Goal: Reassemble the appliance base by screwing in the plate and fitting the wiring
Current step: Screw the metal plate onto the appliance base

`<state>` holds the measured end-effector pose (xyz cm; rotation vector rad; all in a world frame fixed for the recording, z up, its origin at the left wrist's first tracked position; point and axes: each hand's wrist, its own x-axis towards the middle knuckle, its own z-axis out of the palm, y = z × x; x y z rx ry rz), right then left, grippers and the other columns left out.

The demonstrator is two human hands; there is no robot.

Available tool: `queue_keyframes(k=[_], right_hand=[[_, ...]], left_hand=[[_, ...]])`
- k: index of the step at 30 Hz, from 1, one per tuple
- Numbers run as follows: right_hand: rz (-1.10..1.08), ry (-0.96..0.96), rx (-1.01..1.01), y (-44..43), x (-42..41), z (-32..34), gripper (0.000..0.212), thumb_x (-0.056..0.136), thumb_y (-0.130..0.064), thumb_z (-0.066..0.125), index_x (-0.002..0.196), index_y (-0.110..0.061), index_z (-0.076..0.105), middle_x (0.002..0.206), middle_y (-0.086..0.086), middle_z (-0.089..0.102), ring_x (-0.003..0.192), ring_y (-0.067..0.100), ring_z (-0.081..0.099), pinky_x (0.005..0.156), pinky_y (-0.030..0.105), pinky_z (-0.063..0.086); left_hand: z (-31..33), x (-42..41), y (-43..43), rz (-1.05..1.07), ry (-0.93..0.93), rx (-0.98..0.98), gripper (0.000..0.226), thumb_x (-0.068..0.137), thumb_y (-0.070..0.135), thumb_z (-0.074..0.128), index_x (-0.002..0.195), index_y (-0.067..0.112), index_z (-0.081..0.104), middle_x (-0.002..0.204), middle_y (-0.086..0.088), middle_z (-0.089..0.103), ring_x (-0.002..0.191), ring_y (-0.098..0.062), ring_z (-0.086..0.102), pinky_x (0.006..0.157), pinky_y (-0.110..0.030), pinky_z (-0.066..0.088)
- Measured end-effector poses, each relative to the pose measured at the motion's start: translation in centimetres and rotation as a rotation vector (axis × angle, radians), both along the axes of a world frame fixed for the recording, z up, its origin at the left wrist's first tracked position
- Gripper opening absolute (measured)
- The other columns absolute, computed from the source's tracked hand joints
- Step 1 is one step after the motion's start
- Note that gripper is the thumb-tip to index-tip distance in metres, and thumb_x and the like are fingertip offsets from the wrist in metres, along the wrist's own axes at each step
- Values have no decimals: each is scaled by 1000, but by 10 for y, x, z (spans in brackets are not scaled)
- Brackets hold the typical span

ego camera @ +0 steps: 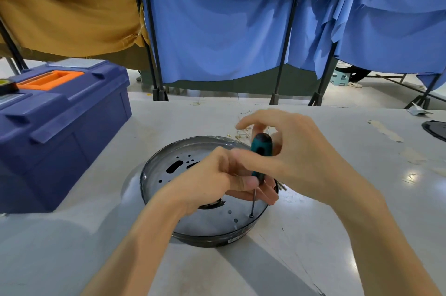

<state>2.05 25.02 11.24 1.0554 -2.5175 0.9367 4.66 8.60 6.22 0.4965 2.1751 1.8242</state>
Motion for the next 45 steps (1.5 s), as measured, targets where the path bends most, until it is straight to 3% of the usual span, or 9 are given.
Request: queue_keyframes(k=[4, 13, 17, 20, 27, 30, 37, 40, 45], right_hand=[[5, 8, -102, -2, -5, -4, 24, 79, -24, 74, 62, -9, 64, 53, 1, 54, 54, 19, 51, 49, 32, 45], [-440, 292, 95, -27, 2, -17, 58, 88, -60, 43, 49, -20, 26, 47, -5, 30, 44, 10, 28, 46, 26, 21], [-113, 54, 23, -6, -4, -8, 52, 79, -71, 47, 65, -23, 61, 56, -9, 51, 51, 12, 49, 52, 29, 43], [79, -54, -9, 5, -7, -3, 18, 80, -40, 68, 96, -33, 70, 80, -15, 64, 66, 7, 62, 62, 29, 56], [158, -226, -36, 20, -15, 0, 12, 85, -29, 72, 96, -28, 69, 77, -12, 63, 60, 9, 70, 58, 23, 59], [176, -232, 24, 26, -17, 3, 11, 87, -23, 69, 97, -28, 68, 78, -9, 66, 62, 12, 71, 68, 27, 60], [-47, -251, 16, 25, -20, 2, 22, 85, -32, 71, 78, -14, 60, 55, -8, 64, 45, 12, 67, 52, 28, 59], [-127, -93, 34, 16, -16, -2, 34, 85, -35, 69, 67, -10, 53, 47, -1, 56, 39, 17, 60, 45, 37, 52], [-143, 236, 86, -30, 3, -15, 40, 87, -35, 65, 62, -21, 36, 49, -10, 29, 47, 7, 25, 49, 28, 25]], left_hand=[[-5, 4, 7, 84, 58, -8, 16, 80, 17, 73, 94, 25, 75, 96, -8, 76, 99, -21, 71, 95, -32, 53], [2, -4, 5, 19, -25, -13, 23, 93, 0, 55, 94, 12, 74, 95, -13, 75, 96, -23, 72, 89, -33, 56], [2, -6, -1, -31, -41, -10, 17, 95, 1, 54, 106, 4, 66, 100, -16, 74, 102, -25, 70, 94, -38, 54], [1, -4, -1, -30, -35, -5, 16, 93, 4, 60, 102, 10, 71, 101, -11, 75, 102, -22, 70, 91, -30, 55], [-19, -5, -4, 78, 84, -435, 44, 69, -9, 77, 104, 18, 74, 101, 4, 75, 96, -9, 67, 91, -32, 54], [-24, -5, -1, 72, 102, -478, 49, 65, -9, 78, 94, 30, 73, 100, 6, 73, 94, -14, 65, 87, -30, 54], [-31, -7, -2, 86, 71, -467, 51, 63, -11, 78, 99, 24, 73, 97, 9, 72, 89, -3, 64, 72, -13, 49], [-32, -7, 1, 96, 93, -477, 52, 64, -14, 74, 95, 27, 72, 95, 10, 71, 85, 2, 63, 67, -10, 46], [-31, -2, 1, 103, 90, -353, 30, 78, -12, 68, 99, 10, 66, 94, 5, 69, 83, -1, 65, 72, -15, 50]])
